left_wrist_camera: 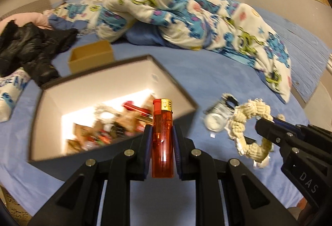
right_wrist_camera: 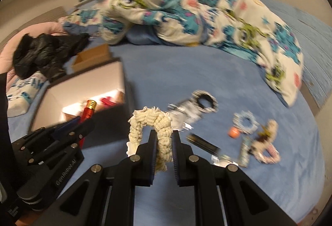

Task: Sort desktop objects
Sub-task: 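Carry the orange lighter with the left gripper while the right gripper carries the scrunchie to the black box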

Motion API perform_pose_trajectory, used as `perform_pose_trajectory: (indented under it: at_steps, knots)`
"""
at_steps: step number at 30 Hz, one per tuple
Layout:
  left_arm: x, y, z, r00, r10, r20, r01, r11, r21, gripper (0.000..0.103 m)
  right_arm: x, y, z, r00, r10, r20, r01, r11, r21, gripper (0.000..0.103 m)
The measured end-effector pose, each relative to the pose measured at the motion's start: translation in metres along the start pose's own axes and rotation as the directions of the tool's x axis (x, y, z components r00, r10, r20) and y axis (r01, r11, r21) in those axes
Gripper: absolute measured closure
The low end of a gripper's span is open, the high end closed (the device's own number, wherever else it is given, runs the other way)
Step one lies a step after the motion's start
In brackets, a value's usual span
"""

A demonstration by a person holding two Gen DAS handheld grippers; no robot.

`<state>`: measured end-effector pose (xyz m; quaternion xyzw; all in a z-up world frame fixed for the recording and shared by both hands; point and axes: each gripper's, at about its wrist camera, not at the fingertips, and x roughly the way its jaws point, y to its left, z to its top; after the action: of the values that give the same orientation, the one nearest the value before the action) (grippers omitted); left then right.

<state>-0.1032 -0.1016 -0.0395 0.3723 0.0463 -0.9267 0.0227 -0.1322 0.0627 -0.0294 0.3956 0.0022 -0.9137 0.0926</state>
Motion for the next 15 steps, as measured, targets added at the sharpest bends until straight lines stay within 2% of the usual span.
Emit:
perform_pose_trajectory:
  at_steps: [8,15]
  knots:
    - [-0.019,0.086,0.011,0.995,0.103,0.011,-0.102,0.992,-0.067,0.083,0.012,0.094,0.036,0.989,0.144,0.015,-0.143,0.986,-0.083,0.089]
    - [-0.015,0.124,0.005,0.991,0.136,-0.007,-0.136,0.986,-0.099,0.083,0.032,0.148,0.046,0.978,0.207,-0.018,-0.207,0.970,-0.126,0.089]
